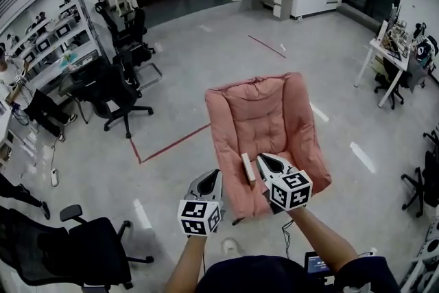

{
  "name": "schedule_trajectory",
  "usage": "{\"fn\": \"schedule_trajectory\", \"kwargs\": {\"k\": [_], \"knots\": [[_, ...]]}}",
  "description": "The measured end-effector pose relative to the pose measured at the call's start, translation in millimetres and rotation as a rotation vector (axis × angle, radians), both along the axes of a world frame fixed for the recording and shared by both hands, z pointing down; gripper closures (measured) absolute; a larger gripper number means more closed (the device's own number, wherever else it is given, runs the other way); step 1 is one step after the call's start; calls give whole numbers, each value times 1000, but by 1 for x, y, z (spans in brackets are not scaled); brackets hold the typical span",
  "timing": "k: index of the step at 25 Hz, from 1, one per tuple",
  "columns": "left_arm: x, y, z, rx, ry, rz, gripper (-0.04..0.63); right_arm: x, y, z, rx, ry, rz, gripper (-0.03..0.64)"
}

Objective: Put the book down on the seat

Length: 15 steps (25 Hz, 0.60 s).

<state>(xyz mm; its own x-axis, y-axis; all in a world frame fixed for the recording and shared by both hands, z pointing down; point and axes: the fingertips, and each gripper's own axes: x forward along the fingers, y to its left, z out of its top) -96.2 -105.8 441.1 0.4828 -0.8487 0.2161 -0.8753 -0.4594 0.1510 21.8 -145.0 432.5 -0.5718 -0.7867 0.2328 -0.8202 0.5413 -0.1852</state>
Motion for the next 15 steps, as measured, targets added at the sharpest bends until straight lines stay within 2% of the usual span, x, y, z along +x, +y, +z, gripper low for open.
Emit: {"fn": "schedule_trajectory", "kwargs": {"k": [15], "knots": [[22, 55, -26, 69, -36, -82, 591, 21, 52, -25, 63, -31, -86, 597]]}}
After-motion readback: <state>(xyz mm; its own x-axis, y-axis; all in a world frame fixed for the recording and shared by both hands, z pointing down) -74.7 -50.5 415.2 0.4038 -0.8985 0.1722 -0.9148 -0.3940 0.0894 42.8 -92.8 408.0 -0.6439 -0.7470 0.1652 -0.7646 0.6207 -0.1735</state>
